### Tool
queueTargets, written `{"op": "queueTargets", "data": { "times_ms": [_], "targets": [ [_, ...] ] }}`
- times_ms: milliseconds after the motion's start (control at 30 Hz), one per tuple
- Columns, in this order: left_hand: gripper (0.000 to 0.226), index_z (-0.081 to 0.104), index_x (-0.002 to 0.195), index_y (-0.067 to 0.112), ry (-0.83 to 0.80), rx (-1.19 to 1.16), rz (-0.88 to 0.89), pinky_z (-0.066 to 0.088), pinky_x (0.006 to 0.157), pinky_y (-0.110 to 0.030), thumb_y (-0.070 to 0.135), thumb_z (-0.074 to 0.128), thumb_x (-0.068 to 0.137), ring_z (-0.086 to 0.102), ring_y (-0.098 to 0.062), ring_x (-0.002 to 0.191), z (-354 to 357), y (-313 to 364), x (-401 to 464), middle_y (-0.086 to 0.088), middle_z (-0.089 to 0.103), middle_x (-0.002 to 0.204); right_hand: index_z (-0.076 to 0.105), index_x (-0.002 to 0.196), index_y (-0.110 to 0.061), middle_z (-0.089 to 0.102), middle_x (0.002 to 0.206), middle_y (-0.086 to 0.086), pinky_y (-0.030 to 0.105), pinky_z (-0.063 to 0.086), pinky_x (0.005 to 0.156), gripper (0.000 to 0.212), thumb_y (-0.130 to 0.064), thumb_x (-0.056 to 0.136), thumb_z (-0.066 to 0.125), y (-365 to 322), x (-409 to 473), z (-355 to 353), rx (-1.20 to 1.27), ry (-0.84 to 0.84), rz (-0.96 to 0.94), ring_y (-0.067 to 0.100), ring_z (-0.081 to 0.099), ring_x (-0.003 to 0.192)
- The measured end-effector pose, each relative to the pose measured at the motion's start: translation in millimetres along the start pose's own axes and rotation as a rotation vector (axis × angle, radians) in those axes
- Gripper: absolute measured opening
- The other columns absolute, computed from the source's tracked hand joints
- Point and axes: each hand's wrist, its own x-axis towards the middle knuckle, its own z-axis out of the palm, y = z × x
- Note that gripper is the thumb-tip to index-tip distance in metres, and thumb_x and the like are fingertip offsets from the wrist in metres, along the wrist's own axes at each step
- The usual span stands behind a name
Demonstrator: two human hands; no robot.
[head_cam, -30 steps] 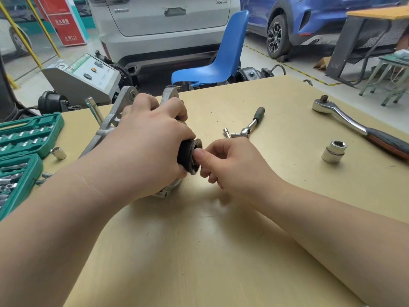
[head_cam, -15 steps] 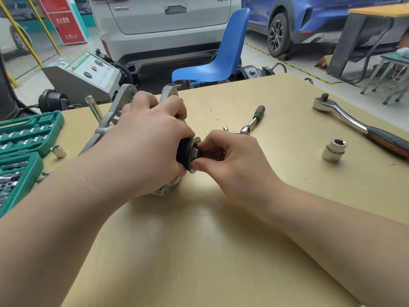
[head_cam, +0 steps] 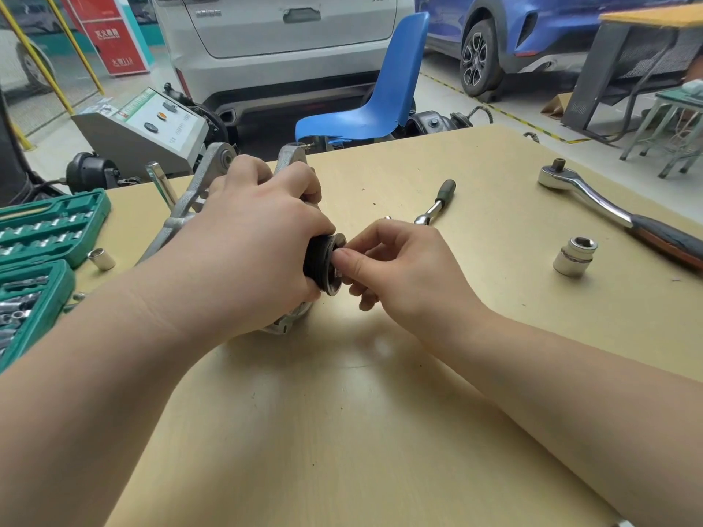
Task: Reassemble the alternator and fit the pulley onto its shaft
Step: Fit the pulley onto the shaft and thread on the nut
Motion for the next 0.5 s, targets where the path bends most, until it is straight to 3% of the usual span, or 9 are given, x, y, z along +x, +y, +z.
{"op": "queueTargets", "data": {
  "times_ms": [233,500],
  "targets": [
    [0.048,0.071,0.133,0.045,-0.013,-0.006,-0.003,0.038,0.098,-0.044,0.058,0.078,0.088,0.029,-0.027,0.129,-2.2,0.3,-0.8,0.014,0.044,0.142,0.073,0.089,-0.011,0.076,0.076,0.006,0.038,0.06,0.064,0.01,-0.013,0.083,0.081,-2.6,0.5,-7.2,0.026,-0.107,0.017,0.023,0.069,0.066],
    [0.045,0.071,0.131,0.047,-0.019,-0.012,0.01,0.03,0.092,-0.039,0.058,0.076,0.088,0.028,-0.027,0.128,-1.7,-2.1,-0.9,0.016,0.042,0.14,0.071,0.091,-0.013,0.076,0.078,0.002,0.028,0.056,0.057,0.017,-0.012,0.082,0.086,-3.1,0.1,-7.6,-0.14,-0.079,-0.105,0.015,0.068,0.062]
  ]
}}
